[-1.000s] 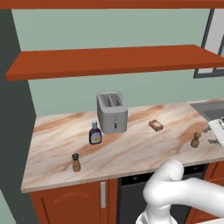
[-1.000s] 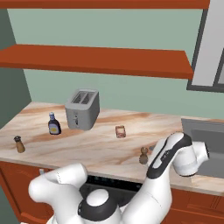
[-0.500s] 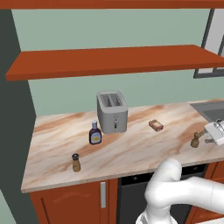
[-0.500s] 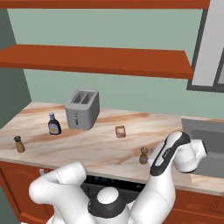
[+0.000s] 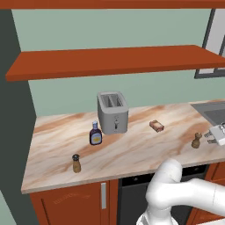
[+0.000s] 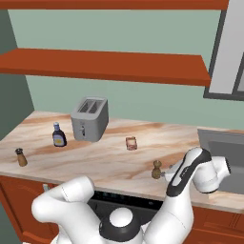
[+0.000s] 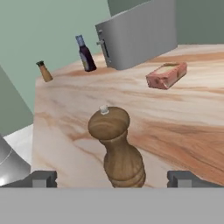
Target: There are various items on the counter. Only move the condiments/shakers into the cabinet.
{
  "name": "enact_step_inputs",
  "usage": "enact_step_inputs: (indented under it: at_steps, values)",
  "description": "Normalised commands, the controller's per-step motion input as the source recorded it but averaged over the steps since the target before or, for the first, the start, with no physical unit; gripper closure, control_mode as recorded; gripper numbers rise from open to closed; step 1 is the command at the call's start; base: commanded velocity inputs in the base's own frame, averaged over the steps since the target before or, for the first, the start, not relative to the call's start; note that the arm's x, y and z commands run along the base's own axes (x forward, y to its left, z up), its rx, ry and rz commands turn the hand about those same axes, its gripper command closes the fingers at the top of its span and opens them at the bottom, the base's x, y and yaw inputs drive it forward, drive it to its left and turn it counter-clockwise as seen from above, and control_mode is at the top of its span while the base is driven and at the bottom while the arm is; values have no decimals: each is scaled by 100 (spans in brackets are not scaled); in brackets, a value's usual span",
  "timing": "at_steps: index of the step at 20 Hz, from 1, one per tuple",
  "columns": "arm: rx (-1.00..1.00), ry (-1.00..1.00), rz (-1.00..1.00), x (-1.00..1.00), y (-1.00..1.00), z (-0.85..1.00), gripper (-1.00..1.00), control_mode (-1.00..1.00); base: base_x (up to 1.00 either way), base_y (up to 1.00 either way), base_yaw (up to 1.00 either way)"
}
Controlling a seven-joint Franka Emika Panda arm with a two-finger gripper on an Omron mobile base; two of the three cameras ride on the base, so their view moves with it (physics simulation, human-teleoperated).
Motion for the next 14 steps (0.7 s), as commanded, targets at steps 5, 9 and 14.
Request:
enact_step_inputs:
  at_steps: [5,9,14]
  values:
    - [0,0,-4,11,0,-2,-100,-100,0,0,0]
    - [0,0,-1,1,0,0,-100,-100,0,0,0]
    - [0,0,0,0,0,-2,-100,-100,0,0,0]
